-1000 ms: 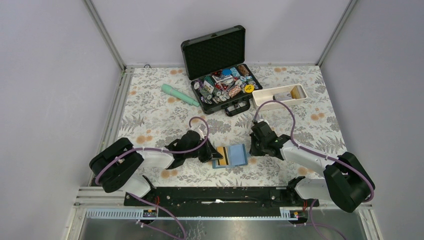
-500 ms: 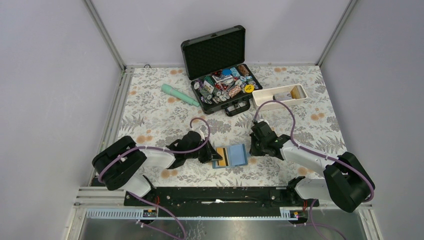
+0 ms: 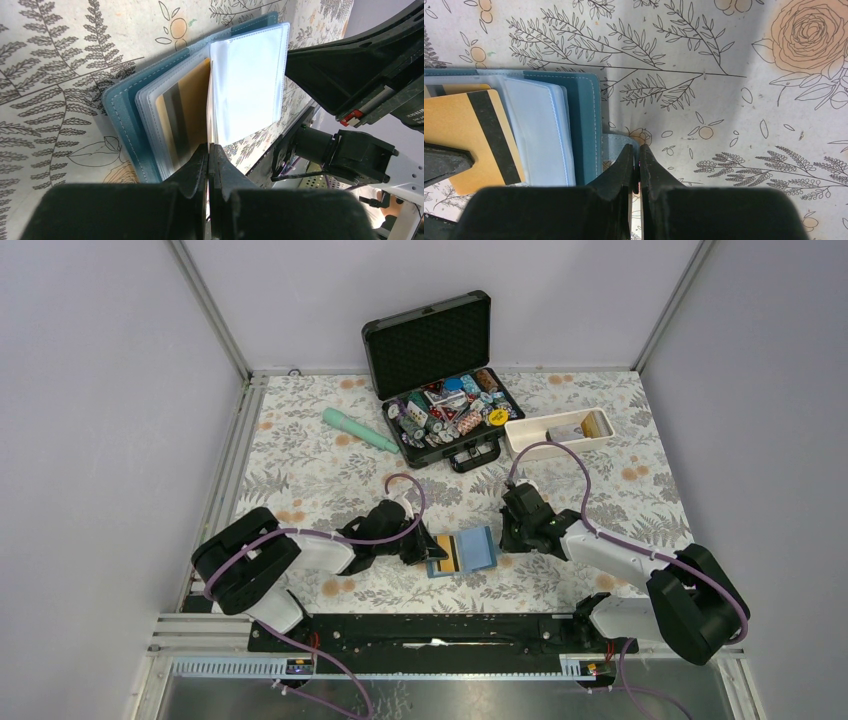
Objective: Put the credit cards into the card holder
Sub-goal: Insert the credit card into the card holder.
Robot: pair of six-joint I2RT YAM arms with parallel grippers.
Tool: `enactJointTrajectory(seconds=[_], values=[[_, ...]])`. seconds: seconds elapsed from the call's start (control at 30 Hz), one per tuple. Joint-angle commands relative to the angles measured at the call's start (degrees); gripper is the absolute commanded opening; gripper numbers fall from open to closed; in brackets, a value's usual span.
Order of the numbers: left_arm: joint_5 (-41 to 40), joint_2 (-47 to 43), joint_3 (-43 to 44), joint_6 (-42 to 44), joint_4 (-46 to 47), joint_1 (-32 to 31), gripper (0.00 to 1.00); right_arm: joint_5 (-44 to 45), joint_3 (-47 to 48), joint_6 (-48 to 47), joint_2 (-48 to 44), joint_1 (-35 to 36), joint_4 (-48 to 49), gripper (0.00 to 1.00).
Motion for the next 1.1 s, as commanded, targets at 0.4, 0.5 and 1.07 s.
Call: enactJointTrajectory(seconds=[0.4, 0.5, 1.07], values=[[1.00, -0.51, 0.77, 2.10, 1.20, -0.02, 0.00, -1.15, 3.74, 0.55, -5.95, 0.50, -6.36, 0.37], [0.97, -0.58, 0.95, 2.51, 0.67, 0.02, 0.00, -4.63, 3.99, 0.50, -7.57, 0.50, -5.94, 0.48], [1.37, -1.00, 0.43, 3.19, 0.26, 0.04, 0.00, -13.23, -4.32, 5.35, -8.82, 0.52, 2.86, 0.44]])
